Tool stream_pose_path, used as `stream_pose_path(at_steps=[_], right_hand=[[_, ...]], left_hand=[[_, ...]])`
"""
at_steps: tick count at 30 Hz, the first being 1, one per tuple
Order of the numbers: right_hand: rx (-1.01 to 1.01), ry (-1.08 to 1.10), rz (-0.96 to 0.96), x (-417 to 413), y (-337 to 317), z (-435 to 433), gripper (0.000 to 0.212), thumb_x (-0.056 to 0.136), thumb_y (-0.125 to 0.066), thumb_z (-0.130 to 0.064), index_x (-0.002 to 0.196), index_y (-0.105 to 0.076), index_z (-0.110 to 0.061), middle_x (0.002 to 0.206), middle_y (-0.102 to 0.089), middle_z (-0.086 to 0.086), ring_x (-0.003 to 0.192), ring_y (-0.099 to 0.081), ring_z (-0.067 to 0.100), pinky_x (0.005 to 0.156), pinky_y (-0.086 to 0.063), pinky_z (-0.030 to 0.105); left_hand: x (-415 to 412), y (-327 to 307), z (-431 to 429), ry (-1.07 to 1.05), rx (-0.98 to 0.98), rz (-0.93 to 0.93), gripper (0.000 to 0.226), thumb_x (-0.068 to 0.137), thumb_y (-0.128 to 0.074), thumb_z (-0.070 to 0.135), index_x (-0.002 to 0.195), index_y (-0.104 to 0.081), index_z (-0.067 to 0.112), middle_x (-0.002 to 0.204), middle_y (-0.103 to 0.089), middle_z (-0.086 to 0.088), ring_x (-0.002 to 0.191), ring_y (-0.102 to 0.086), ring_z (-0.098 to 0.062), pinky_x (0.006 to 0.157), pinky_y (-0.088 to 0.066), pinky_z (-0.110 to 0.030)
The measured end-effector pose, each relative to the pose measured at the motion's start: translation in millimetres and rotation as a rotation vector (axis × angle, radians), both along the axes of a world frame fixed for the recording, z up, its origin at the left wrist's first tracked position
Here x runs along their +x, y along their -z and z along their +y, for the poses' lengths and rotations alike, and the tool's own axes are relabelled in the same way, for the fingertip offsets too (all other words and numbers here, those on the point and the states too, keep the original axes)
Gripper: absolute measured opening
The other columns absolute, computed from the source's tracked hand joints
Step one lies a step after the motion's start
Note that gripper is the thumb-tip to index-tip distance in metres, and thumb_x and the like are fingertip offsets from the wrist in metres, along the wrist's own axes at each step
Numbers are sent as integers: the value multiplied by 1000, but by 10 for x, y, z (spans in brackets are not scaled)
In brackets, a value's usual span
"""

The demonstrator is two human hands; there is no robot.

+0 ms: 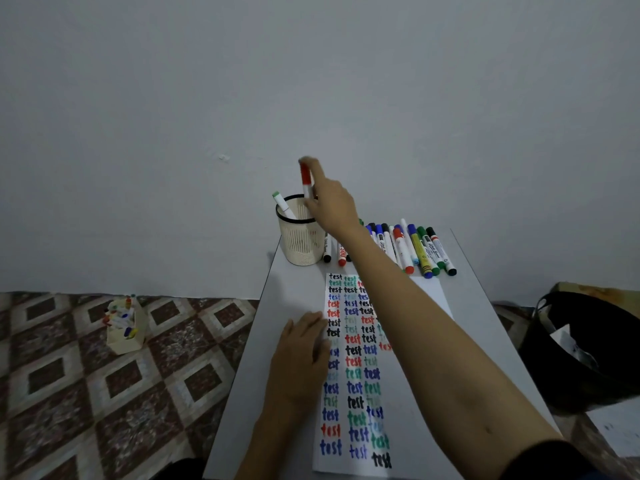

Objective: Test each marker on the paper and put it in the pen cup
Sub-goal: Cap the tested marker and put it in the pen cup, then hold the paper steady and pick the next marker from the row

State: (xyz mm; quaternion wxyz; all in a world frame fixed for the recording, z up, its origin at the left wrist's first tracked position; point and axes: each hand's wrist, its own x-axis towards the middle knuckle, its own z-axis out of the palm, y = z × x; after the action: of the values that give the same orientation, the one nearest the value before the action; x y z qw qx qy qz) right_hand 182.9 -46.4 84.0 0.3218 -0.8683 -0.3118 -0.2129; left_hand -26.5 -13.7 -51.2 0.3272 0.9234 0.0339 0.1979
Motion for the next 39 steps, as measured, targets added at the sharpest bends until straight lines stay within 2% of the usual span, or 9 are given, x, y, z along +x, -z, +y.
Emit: stream_pose_path(at_steps=[5, 9, 13, 18, 22, 26, 29, 34, 39], right_hand=[[-101, -7, 59, 34, 163, -82, 39, 92, -47, -7, 130, -53, -15, 103, -65, 15, 99, -56, 32, 82, -46, 42], [44, 36, 96, 16, 208, -484, 39, 97, -47, -13, 134, -53, -23, 120, -60, 12, 116, -49, 25, 93, -45, 40], [161, 458, 210, 127, 485, -1236, 43, 88, -51, 2, 125, -58, -18, 122, -62, 11, 107, -59, 25, 86, -52, 40], [-7, 842, 482, 89, 906, -2086, 29, 90, -55, -18, 113, -62, -4, 114, -63, 19, 108, -56, 36, 87, -47, 40], [63, 756, 501, 64, 1033, -2219, 25, 92, -59, -22, 98, -70, -1, 101, -66, 17, 91, -59, 32, 74, -53, 40], [198, 778, 464, -62, 985, -2217, 17, 90, -58, -14, 94, -66, 1, 93, -65, 15, 76, -54, 26, 63, -40, 31], [587, 785, 331, -227, 907, -2178, 17, 93, -53, -11, 104, -59, 0, 96, -59, 9, 80, -53, 22, 64, -39, 27], [1312, 382, 325, -653, 796, -2114, 1, 99, -50, -15, 98, -50, -14, 95, -58, 1, 84, -68, 22, 63, -59, 30], [1230, 73, 641, -1331, 857, -1792, 13, 100, -45, -19, 97, -52, -8, 89, -65, 12, 71, -69, 19, 61, -59, 28]], left_hand=[[9, 23, 6, -3, -9, 5, 41, 97, -44, 28, 138, -42, 21, 142, -35, 14, 126, -13, 5, 109, 0, -16], [21, 44, 14, 7, -22, 23, 41, 96, -45, 28, 136, -45, 17, 143, -40, 7, 137, -27, -14, 113, -8, -24], [24, 74, 29, 18, -20, 29, 42, 95, -44, 32, 134, -48, 16, 143, -43, 4, 136, -31, -16, 115, -15, -31], [43, 87, 28, 5, -27, 53, 41, 95, -46, 29, 135, -46, 17, 144, -42, 3, 138, -29, -16, 116, -18, -35], [43, 91, 27, 5, -25, 46, 41, 95, -47, 29, 134, -47, 17, 143, -42, 2, 136, -31, -17, 116, -18, -35], [46, 81, 23, 5, -10, 35, 39, 95, -47, 27, 133, -49, 17, 142, -44, 3, 135, -33, -15, 115, -15, -31], [47, 77, 30, 6, -8, 39, 39, 95, -47, 27, 133, -49, 16, 142, -45, 2, 134, -35, -15, 116, -18, -34], [21, 62, 1, 15, -45, 8, 40, 96, -46, 29, 133, -47, 15, 140, -46, 1, 131, -39, -15, 114, -25, -36], [-45, -77, -45, 93, -128, -81, 63, 86, -41, 58, 138, -36, 22, 134, -42, 12, 122, -41, -4, 99, -37, -28]])
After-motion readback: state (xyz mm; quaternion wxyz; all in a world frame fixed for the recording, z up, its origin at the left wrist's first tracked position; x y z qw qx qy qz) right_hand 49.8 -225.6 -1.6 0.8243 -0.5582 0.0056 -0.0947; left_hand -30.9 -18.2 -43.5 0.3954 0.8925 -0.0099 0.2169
